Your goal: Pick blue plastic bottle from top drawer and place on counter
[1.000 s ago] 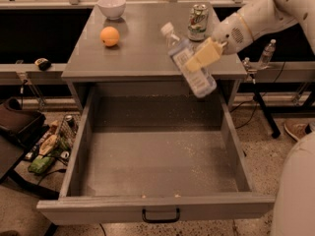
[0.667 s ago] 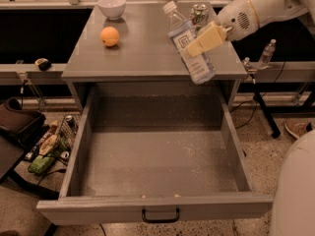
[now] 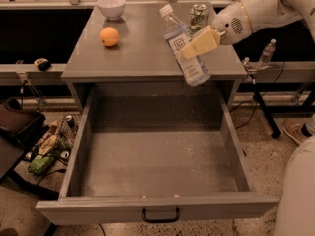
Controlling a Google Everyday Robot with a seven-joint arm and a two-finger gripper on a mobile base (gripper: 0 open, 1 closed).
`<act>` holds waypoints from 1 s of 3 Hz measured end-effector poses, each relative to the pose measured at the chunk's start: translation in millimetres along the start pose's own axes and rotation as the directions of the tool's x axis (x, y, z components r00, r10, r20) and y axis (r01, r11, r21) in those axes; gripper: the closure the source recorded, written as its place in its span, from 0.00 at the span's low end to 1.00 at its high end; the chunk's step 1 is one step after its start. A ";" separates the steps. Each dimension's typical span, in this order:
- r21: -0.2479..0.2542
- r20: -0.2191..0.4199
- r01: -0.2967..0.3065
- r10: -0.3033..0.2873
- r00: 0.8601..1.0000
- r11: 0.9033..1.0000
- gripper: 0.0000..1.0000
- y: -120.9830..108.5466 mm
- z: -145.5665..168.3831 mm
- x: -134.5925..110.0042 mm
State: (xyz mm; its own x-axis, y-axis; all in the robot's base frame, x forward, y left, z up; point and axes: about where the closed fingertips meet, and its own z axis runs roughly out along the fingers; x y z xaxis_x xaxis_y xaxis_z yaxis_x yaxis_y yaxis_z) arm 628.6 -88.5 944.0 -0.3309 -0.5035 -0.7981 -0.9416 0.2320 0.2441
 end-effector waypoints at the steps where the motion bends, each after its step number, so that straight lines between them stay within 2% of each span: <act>1: 0.055 0.078 0.002 -0.006 0.997 0.998 1.00 -18.3 15.2 -9.2; 2: 0.169 0.151 0.033 -0.059 0.987 0.985 1.00 -46.3 18.1 -38.0; 3: 0.269 0.221 0.064 -0.126 0.967 0.961 1.00 -66.5 9.9 -59.2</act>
Offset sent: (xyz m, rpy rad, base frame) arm 0.1004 0.0270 0.0397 0.1283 -0.3175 -0.2629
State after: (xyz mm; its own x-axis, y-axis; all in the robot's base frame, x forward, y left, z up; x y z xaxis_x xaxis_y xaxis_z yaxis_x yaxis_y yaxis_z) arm 711.4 -65.9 969.5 -0.1875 -0.3328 -0.9242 -0.9092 0.4148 0.0351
